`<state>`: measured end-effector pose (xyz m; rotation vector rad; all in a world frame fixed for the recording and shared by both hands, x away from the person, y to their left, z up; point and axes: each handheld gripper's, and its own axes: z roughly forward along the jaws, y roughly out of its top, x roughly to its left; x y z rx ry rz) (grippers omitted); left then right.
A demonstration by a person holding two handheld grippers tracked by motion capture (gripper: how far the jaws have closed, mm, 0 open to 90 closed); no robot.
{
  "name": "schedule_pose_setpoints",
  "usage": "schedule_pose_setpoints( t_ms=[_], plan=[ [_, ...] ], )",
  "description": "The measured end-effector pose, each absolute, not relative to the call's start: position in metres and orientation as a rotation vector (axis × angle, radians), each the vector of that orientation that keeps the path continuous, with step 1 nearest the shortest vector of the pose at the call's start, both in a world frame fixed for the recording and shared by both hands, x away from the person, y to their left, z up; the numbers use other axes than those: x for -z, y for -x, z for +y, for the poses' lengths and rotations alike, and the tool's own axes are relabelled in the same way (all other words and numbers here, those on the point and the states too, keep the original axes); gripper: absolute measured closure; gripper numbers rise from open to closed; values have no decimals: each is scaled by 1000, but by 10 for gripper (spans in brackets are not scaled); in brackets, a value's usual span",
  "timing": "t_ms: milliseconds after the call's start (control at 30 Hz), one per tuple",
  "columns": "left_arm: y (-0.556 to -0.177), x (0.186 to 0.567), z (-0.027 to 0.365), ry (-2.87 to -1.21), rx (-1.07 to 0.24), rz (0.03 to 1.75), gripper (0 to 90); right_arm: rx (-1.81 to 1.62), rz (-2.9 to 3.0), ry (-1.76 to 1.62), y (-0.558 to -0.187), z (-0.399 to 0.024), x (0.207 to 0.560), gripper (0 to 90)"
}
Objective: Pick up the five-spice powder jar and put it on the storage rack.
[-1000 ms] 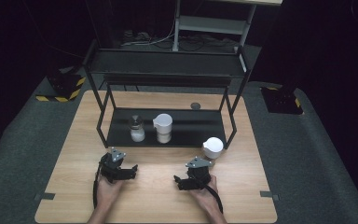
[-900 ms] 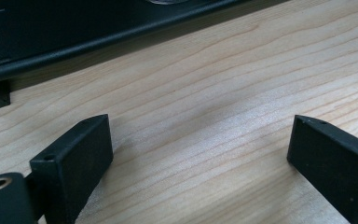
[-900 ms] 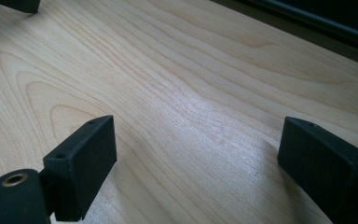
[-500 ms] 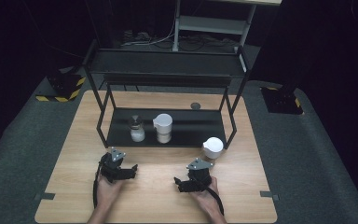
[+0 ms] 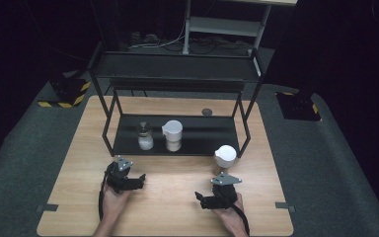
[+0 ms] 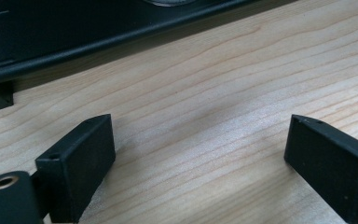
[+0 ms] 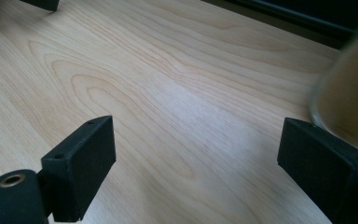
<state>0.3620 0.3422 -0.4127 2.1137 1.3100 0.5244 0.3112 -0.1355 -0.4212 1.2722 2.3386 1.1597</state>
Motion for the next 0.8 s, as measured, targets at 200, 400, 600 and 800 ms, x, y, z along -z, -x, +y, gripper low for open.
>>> schedule_pose_setpoints(
  t_ms=[200,400,600,800],
  plan=[
    [-362,413,342,-2113,-523,1310,92,-1123,2312,-1301,-300,-147,419,111],
    [-362,413,343,-2115,-519,1308,90,-1099,2270,-1365,-293,-159,422,111],
    [-362,413,342,-2116,-519,1307,87,-1099,2198,-1435,-290,-169,424,108],
    [-362,413,342,-2116,-520,1307,87,-1095,2140,-1472,-296,-172,425,107]
  ],
)
